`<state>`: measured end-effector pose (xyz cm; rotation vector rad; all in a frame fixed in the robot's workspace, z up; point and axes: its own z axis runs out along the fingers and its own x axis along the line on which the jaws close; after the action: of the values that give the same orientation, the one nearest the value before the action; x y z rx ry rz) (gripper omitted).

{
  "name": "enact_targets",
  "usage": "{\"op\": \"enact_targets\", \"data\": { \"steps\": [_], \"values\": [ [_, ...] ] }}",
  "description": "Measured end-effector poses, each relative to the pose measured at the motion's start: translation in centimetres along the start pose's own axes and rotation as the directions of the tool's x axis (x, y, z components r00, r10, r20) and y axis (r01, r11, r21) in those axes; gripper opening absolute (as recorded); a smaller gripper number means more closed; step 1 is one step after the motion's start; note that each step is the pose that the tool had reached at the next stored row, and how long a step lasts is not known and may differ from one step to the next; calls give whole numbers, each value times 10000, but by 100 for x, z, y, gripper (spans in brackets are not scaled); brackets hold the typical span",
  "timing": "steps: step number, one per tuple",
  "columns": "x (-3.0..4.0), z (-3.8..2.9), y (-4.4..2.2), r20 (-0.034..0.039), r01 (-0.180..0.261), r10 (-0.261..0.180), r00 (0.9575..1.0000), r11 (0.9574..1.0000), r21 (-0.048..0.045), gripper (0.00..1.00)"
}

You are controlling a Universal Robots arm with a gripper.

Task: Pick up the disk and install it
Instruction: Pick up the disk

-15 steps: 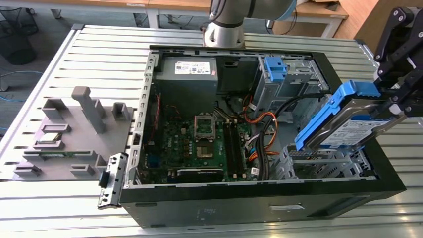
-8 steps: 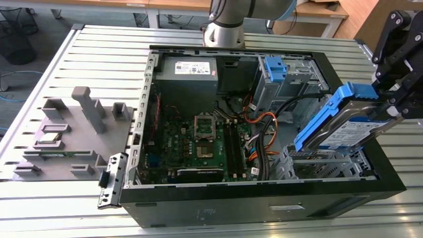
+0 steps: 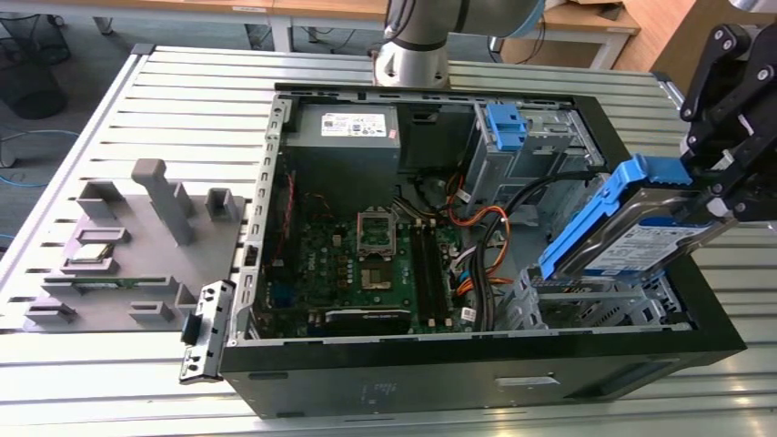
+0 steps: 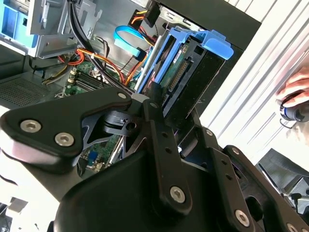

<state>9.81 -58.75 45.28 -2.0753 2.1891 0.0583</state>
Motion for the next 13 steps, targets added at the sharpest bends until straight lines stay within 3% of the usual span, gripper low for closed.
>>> {"op": "enact_targets", "data": {
  "steps": [13],
  "values": [
    [4, 25, 12, -1, -15, 15, 10000, 10000, 2, 35]
  ]
}}
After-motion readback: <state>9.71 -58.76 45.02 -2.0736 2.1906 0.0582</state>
